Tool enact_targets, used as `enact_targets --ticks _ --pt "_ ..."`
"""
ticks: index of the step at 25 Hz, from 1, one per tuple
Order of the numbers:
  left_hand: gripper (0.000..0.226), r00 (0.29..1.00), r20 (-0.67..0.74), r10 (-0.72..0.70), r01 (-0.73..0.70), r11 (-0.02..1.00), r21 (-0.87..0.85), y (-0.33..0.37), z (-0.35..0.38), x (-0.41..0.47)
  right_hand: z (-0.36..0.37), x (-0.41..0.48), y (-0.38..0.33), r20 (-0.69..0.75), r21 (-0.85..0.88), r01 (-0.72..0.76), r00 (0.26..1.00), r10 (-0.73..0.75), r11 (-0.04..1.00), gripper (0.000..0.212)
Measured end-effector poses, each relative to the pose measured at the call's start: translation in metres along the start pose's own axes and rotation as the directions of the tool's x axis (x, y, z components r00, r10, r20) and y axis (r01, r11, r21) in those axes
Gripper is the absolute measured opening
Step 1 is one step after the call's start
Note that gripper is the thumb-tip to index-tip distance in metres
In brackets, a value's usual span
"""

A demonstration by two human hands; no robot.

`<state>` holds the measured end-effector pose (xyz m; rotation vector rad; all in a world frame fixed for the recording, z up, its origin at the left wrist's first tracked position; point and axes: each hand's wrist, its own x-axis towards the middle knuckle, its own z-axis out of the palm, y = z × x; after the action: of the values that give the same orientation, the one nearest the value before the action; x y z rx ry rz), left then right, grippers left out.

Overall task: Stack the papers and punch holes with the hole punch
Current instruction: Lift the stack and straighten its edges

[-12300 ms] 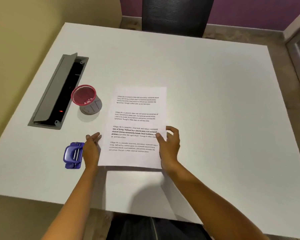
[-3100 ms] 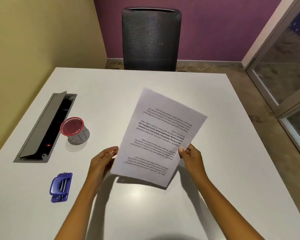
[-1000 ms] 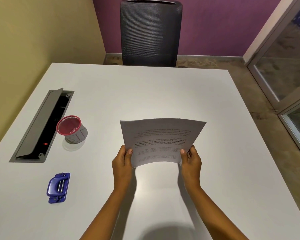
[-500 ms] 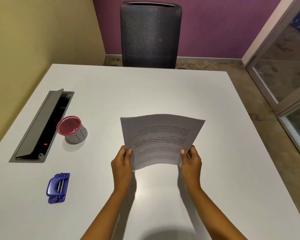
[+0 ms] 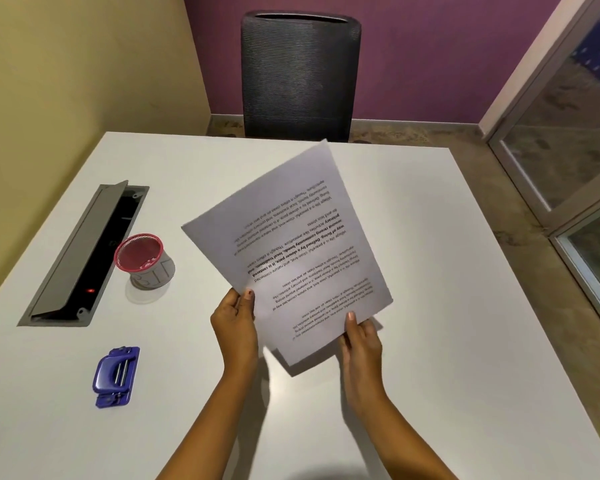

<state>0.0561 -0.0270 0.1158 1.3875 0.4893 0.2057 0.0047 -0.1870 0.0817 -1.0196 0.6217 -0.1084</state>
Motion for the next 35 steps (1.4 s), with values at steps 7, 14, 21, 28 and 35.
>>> enact_targets --ticks 7,14,21,28,35 --pt "0.014 1.000 -0.019 0.004 -0.008 0.980 -0.200 0.004 -0.018 0.002 0.009 0.000 -0.025 -0.043 -0.247 0.143 0.986 -0.158 0.958 0.017" --pt "0.026 0.987 0.100 0.130 -0.128 0.992 -0.022 0.016 -0.084 0.038 -0.018 0.011 -0.062 0.026 -0.465 0.312 0.940 -0.339 0.829 0.018" --pt "0.022 0.948 0.250 0.195 -0.276 0.896 0.347 0.015 -0.074 0.030 -0.020 0.017 -0.063 0.071 -0.533 0.389 0.905 -0.419 0.751 0.029" --pt "0.028 0.976 0.152 0.158 -0.194 0.946 0.261 0.003 -0.050 0.015 -0.025 0.021 -0.046 0.024 -0.481 0.389 0.901 -0.432 0.785 0.025" --pt "0.040 0.990 0.119 0.077 -0.106 0.961 0.256 -0.019 -0.046 0.004 -0.040 0.026 -0.020 -0.046 -0.449 0.290 0.937 -0.346 0.845 0.014"
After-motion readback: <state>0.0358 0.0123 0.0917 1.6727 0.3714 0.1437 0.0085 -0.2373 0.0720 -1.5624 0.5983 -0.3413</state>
